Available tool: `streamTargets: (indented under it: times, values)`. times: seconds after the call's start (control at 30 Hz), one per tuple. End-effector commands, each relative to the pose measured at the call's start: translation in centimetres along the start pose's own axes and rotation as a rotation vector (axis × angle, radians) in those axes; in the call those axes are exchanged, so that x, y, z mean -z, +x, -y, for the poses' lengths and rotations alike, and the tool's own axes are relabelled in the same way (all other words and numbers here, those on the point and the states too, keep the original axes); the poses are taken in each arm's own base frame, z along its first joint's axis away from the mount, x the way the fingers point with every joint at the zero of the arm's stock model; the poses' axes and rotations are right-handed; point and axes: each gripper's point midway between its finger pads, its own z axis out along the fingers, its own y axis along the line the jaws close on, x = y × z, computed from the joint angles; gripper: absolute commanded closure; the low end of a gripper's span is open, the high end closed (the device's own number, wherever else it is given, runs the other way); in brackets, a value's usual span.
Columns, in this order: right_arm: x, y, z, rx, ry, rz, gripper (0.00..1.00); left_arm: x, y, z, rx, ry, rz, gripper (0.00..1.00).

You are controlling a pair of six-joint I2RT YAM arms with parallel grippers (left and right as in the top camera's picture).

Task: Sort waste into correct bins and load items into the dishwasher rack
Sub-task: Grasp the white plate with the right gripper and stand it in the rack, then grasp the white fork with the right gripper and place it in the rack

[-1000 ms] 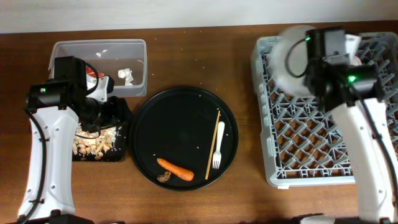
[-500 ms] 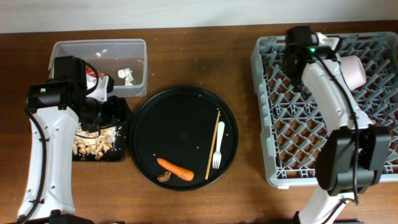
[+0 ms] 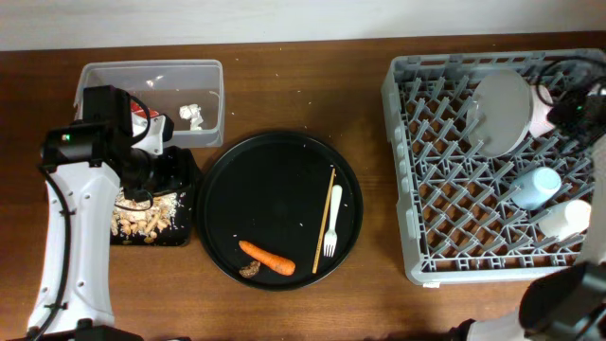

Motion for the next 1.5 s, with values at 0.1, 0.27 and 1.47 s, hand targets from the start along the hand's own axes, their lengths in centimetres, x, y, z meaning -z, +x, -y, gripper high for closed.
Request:
streamTargets:
  times: [0.1, 0.27, 1.47]
  values:
    - [-7.8, 0.8, -2.4, 0.024, -0.113, -0.079, 0.94, 0.2, 0.2, 0.1, 0.001, 0.0, 0.003, 0.32]
    - [-2.6, 5.0, -14.1, 0.418, -0.987, -0.116, 0.91, 0.2, 0.3, 0.1, 0.001, 0.0, 0.001, 0.32]
    - [2.8, 44.8, -20.2, 0.655, -0.183, -0.658, 0.52, 0.2, 0.3, -0.2, 0.003, -0.015, -0.001, 0.24]
